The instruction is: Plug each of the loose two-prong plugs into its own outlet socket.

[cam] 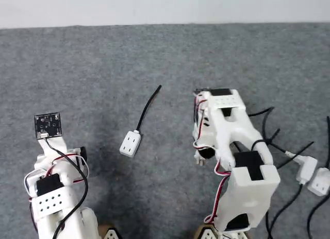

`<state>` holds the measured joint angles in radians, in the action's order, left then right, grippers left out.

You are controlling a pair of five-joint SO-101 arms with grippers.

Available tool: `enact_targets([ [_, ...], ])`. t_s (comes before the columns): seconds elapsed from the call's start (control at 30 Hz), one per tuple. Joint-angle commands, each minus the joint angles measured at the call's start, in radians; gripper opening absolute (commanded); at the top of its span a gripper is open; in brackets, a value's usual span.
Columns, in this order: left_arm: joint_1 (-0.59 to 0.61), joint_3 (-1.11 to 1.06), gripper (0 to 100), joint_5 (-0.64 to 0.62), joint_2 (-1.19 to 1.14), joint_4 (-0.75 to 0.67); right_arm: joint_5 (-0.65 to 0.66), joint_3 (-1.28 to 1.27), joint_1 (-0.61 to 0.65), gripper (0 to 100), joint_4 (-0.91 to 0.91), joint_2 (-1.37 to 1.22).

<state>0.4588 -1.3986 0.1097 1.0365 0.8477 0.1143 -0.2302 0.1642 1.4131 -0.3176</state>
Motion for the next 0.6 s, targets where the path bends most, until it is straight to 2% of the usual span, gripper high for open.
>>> enact_targets([
  [0.0, -0.006, 0.002, 23, 0.012, 0.012, -0.032, -0.025, 0.005, 0.047, 0.9, -0.019, 0.061],
  [0.57, -0.006, 0.002, 23, 0.012, 0.012, -0.032, -0.106, 0.114, 0.048, 0.9, 0.002, 0.064],
])
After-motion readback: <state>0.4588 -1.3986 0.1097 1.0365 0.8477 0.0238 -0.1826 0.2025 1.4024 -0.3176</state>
